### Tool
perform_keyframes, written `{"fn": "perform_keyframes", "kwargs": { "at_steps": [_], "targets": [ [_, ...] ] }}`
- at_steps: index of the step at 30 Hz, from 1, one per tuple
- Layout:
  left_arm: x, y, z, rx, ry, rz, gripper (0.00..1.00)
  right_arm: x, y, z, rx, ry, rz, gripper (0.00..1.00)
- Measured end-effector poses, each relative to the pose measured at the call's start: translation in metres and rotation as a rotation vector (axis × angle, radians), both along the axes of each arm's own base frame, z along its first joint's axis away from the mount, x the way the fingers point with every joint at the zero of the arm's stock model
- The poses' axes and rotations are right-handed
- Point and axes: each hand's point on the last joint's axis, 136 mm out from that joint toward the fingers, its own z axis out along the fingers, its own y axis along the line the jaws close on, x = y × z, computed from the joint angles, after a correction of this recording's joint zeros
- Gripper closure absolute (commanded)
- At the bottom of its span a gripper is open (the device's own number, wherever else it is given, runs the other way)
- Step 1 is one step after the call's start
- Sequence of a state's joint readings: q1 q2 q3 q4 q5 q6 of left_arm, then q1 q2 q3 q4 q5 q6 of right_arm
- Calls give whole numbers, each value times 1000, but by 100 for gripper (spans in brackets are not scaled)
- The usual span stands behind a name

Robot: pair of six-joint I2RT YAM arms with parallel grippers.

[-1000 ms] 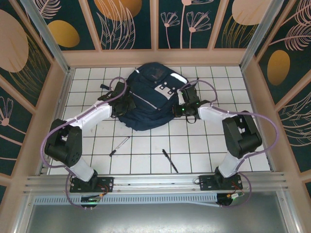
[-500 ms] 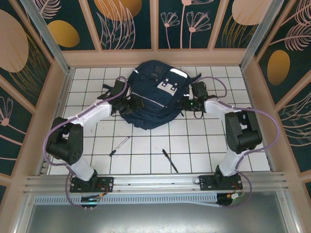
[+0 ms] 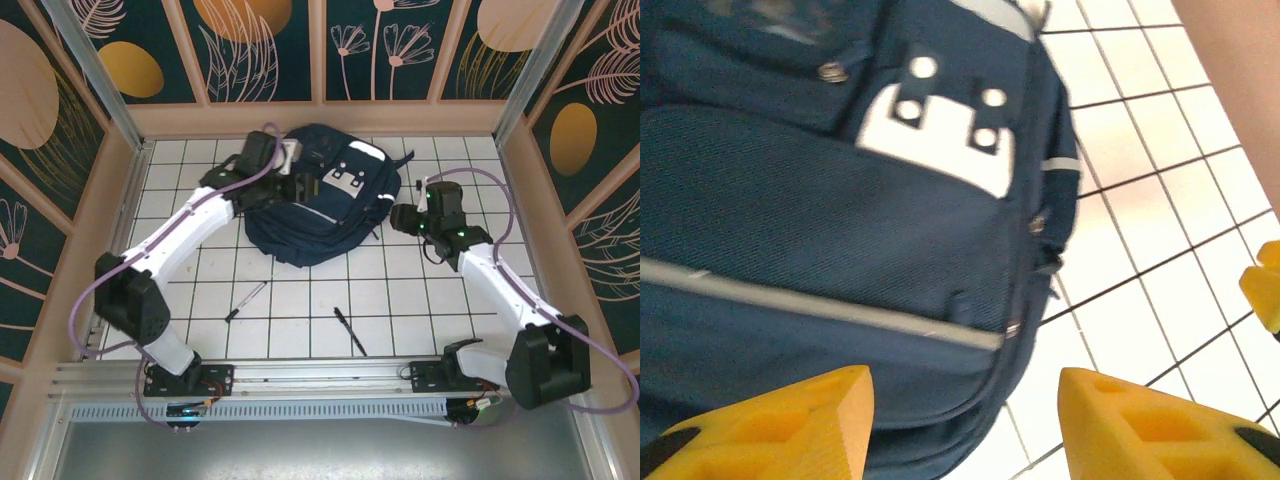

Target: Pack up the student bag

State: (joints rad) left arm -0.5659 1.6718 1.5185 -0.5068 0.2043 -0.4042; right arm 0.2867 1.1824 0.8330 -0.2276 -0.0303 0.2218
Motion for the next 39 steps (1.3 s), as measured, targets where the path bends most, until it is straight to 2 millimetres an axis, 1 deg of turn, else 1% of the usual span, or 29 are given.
{"fn": "perform_keyframes", "kwargs": {
  "at_steps": [2,4,6,7,8,9,10,11,12,13,15,17,19,21,23,25,28,31,33,35,37,39],
  "targets": [
    [0,-29,-13,3,17,-22,48,5,-8,12,-1,-47,-42,37],
    [-2,-52,-39,22,67,-16,48,8,-18,14,6,-55,-76,36],
    [0,-66,-64,40,117,5,48,12,-28,15,16,-60,-102,34],
    [1,-70,-76,50,140,21,48,14,-31,16,27,-71,-108,33],
    [2,-71,-87,58,161,37,48,15,-33,16,40,-80,-102,28],
    [4,-71,-97,67,181,56,48,17,-34,16,59,-89,-98,19],
    [7,-70,-106,78,193,78,48,18,-36,14,86,-88,-100,11],
    [8,-69,-111,84,202,92,48,18,-37,13,101,-82,-98,11],
    [9,-67,-113,88,207,107,48,21,-38,11,139,-67,-107,13],
    [10,-66,-114,89,205,120,48,25,-38,10,174,-49,-108,22],
    [13,-66,-108,72,189,123,48,37,-39,3,251,9,-116,33],
    [12,-66,-100,57,172,120,48,50,-35,-6,315,69,-124,34],
    [11,-65,-93,43,154,116,49,51,-18,-20,367,136,-104,35],
    [8,-64,-88,30,146,111,49,46,8,-30,414,199,-65,44],
    [6,-63,-87,15,147,111,49,41,33,-38,459,256,-22,46],
    [2,-63,-88,0,158,117,51,42,51,-46,480,306,13,46],
    [-1,-58,-96,-9,182,151,51,50,74,-57,499,348,61,45],
    [-2,-52,-102,-5,204,201,51,49,93,-70,512,392,105,47],
    [-5,-47,-102,-7,207,225,51,44,103,-77,515,420,137,48],
    [-12,-40,-99,-8,202,230,50,39,110,-79,510,427,185,51],
    [-18,-35,-90,-4,179,211,50,37,111,-76,488,417,237,51],
    [-18,-36,-76,-3,137,175,49,38,107,-73,462,387,285,51]
  ]
}}
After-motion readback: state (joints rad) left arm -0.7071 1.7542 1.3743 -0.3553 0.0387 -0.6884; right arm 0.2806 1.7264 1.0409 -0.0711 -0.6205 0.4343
